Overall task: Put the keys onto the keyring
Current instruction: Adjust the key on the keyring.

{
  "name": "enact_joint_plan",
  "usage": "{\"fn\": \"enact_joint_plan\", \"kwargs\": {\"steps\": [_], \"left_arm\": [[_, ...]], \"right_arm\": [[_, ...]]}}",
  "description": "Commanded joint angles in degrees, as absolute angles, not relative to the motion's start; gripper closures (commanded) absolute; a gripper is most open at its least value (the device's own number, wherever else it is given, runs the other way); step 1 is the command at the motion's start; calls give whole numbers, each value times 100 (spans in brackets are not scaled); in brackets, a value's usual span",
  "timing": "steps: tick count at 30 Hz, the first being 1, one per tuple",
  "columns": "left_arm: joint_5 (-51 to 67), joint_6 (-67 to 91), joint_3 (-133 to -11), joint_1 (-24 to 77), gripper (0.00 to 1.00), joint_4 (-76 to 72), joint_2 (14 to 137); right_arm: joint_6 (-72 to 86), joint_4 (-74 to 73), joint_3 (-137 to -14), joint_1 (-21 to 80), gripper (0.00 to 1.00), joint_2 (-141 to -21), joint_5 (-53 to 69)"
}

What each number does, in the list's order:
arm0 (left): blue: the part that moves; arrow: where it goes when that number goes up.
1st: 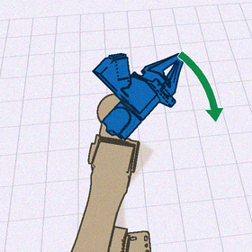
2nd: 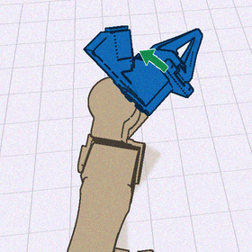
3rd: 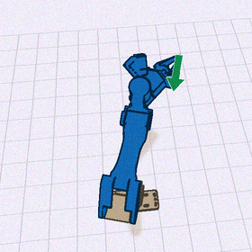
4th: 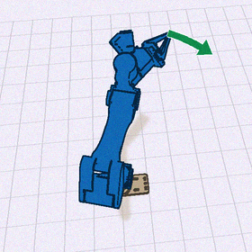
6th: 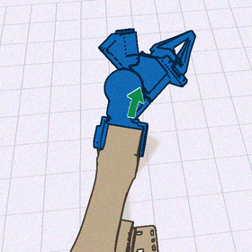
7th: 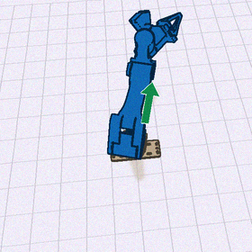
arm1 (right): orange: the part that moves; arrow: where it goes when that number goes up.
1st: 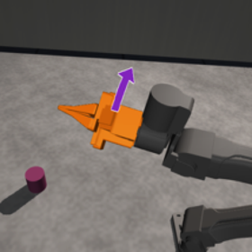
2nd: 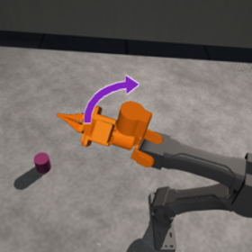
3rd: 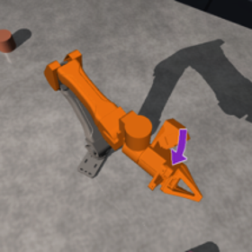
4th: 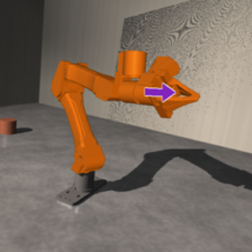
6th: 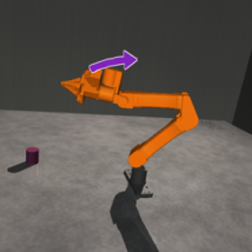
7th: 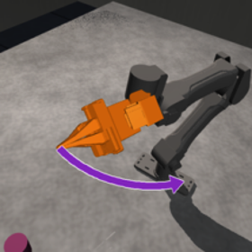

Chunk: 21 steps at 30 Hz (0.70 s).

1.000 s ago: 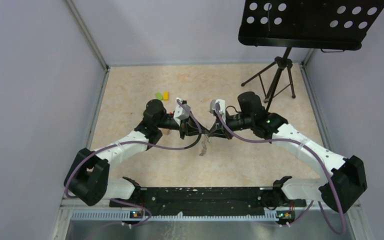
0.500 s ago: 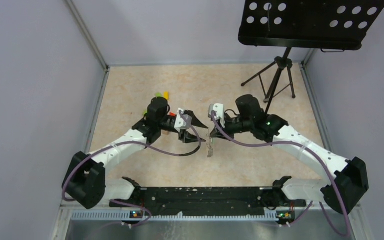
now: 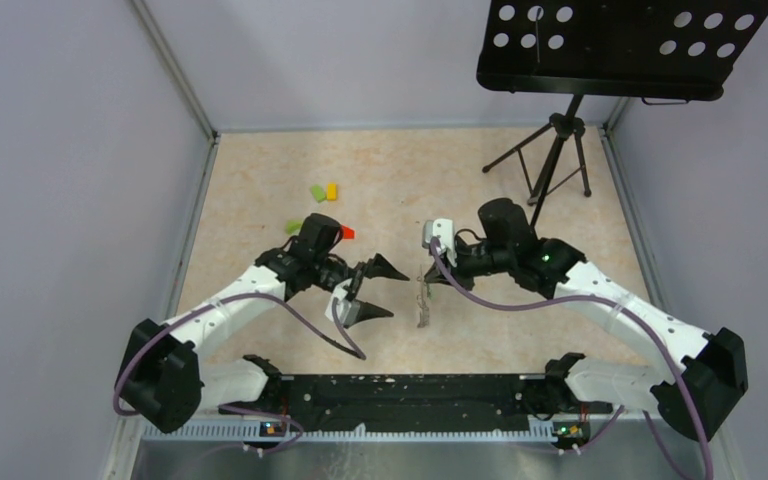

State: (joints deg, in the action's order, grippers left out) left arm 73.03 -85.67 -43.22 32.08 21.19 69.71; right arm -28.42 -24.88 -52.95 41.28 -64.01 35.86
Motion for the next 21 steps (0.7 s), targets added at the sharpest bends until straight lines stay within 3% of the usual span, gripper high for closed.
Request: {"fn": "enact_joint_plan", "kwargs": {"steps": [1,16,21], "left_arm": [[7405,-9582,-4244,3232,18,2628,6775],[7238,-9709,-4175,3232,19,2590,6750],[7348,-7758,-4277,3227,23,1538,6887]], "right_arm": [[-2988,-2255,-5283,4184,100,-6232,3800],[-3068,-2312,-5248,4183,100,-6345,3858],[-3066,-2291,-5234,4184,100,-6339,3866]]}}
